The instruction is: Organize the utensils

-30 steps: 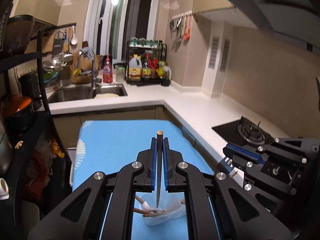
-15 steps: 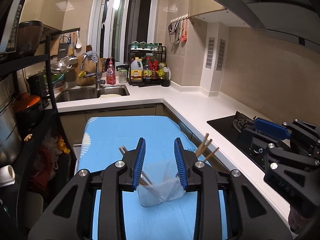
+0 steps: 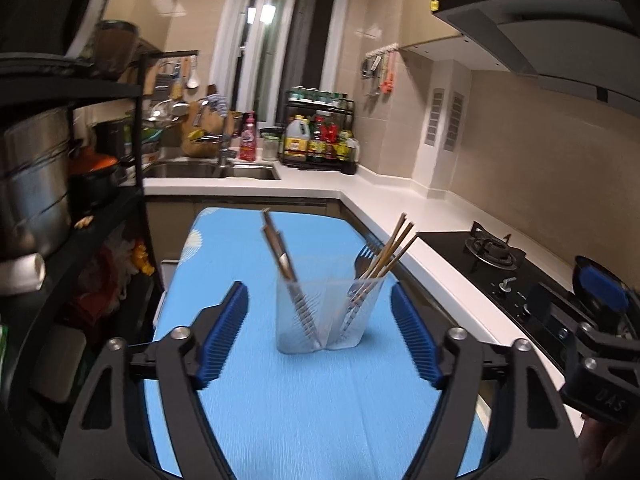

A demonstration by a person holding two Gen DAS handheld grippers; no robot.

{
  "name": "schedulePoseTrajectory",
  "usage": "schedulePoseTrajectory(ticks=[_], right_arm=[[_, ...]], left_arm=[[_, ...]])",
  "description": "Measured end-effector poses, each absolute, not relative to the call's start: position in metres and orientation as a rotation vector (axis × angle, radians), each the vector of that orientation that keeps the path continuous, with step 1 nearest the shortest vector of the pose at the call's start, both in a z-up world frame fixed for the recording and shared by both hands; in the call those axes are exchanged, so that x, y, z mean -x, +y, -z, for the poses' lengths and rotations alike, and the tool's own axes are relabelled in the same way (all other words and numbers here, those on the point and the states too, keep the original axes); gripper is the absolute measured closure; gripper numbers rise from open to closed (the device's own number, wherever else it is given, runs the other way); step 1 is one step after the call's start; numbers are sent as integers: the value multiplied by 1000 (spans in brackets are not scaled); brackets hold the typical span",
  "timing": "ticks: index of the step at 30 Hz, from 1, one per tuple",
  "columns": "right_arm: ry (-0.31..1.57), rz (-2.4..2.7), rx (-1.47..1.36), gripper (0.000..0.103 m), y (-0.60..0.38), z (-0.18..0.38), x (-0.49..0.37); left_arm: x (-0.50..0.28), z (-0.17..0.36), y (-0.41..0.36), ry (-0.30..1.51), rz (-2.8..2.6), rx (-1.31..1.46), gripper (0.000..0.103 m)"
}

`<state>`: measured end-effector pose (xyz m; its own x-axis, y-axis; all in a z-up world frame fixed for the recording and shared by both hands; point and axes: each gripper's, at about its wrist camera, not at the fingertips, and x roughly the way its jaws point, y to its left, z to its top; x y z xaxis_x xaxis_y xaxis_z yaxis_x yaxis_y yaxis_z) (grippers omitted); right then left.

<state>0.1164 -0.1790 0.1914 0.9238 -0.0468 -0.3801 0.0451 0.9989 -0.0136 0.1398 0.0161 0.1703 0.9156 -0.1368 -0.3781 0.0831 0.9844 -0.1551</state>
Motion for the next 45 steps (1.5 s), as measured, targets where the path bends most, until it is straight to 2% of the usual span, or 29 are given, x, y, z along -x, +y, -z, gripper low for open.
schedulePoseTrajectory(ticks=[3,6,8,21,45], right_arm=[[419,69,33,7,-180,-165,-108],[429,74,-12,6,-189,-153,-100],[450,82,-28,5,-193,-148,-96],[460,68,-2,6,-188,-150,-67],[416,76,-4,5,-193,-168,-47]], left_arm=[[-118,-147,22,404,53,139,15],[-101,-127,32,424,7,154,13],[-94,-119,37,432,-16,157,8],[-53,-124,17,406,26,96,8],[-35,-138,3,375,49,80,8]])
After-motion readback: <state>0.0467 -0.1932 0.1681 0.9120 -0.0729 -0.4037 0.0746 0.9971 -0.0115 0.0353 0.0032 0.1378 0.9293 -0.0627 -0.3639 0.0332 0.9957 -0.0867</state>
